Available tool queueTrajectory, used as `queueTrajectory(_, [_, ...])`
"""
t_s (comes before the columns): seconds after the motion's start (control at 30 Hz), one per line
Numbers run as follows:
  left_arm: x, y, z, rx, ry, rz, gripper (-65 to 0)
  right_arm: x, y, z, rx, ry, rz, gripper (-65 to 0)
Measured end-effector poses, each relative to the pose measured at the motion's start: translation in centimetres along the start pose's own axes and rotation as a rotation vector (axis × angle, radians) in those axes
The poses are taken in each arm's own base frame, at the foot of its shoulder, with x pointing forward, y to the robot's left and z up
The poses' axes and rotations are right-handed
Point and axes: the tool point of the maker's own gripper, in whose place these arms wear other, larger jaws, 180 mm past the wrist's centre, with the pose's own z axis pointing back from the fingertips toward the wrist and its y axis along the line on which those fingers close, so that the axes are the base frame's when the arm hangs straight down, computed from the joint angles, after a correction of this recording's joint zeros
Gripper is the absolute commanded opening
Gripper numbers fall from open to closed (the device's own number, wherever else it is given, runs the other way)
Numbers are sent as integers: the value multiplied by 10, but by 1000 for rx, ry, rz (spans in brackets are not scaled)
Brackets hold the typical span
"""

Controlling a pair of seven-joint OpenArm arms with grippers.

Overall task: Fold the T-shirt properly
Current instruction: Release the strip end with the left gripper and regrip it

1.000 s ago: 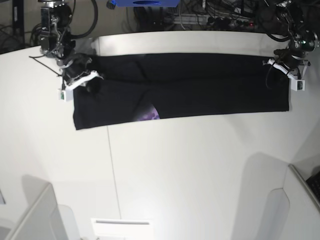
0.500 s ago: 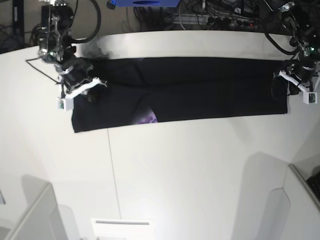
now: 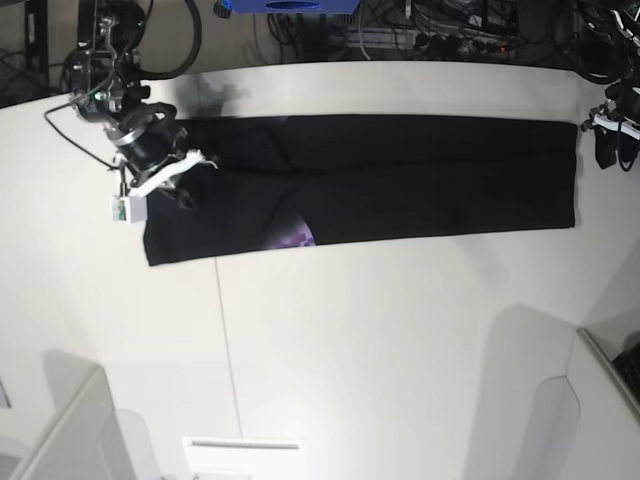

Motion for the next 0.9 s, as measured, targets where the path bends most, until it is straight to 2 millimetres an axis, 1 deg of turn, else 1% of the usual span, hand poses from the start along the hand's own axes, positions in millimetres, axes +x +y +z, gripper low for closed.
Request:
queueTrajectory(0.03, [-4, 1, -2, -4, 4, 21, -176, -1, -1, 0, -3, 2, 1, -650])
queueTrajectory(0.07, [-9, 3, -4, -5, 12, 36, -127, -1, -1, 0, -3, 2, 1, -650])
queueTrajectory(0.1, [-14, 4, -6, -7, 25, 48, -89, -1, 0, 0, -2, 1, -1, -650])
queueTrajectory(0.13, [-20, 6, -8, -4, 40, 59, -71, -1, 0, 0, -2, 2, -1, -650])
queueTrajectory(0.17, [-25, 6, -11, -7, 56, 72, -72, -2, -1, 1, -2, 5, -2, -650])
queueTrajectory(0.2, [-29, 3, -16, -20, 68, 79, -72, -4, -1, 1, -4, 9, -4, -650])
queueTrajectory(0.23, [-30, -2, -22, -38, 74, 73, -72, -6, -1, 1, -4, 15, -4, -650])
queueTrajectory(0.33, [-21, -22, -41, -115, 33, 66, -72, -6, -1, 1, -4, 15, -5, -650])
queueTrajectory(0.4, [-30, -28, -50, -139, 45, 89, -72, -6, -1, 1, -5, 15, -4, -650])
queueTrajectory(0.5, [-56, -28, -57, -143, 86, 146, -72, -7, -2, 2, -6, 14, -6, -650])
queueTrajectory(0.53, [-59, -27, -59, -144, 75, 167, -72, -9, -2, 3, -7, 19, -7, -650])
queueTrajectory(0.6, [-57, -26, -64, -150, 63, 184, -72, -12, -2, 3, -8, 29, -9, -650])
queueTrajectory(0.67, [-58, -25, -70, -148, 82, 156, -72, -12, -3, 3, -9, 28, -8, -650])
queueTrajectory(0.8, [-56, -31, -76, -154, 84, 127, -77, -10, -2, 3, -7, 23, -8, -650])
queueTrajectory(0.83, [-56, -32, -77, -155, 84, 129, -94, -9, -3, 3, -8, 20, -7, -650])
queueTrajectory(0.87, [-56, -32, -77, -158, 84, 129, -133, -10, -3, 3, -9, 23, -6, -650])
queueTrajectory(0.9, [-57, -32, -77, -158, 84, 131, -194, -10, -3, 3, -8, 26, -6, -650])
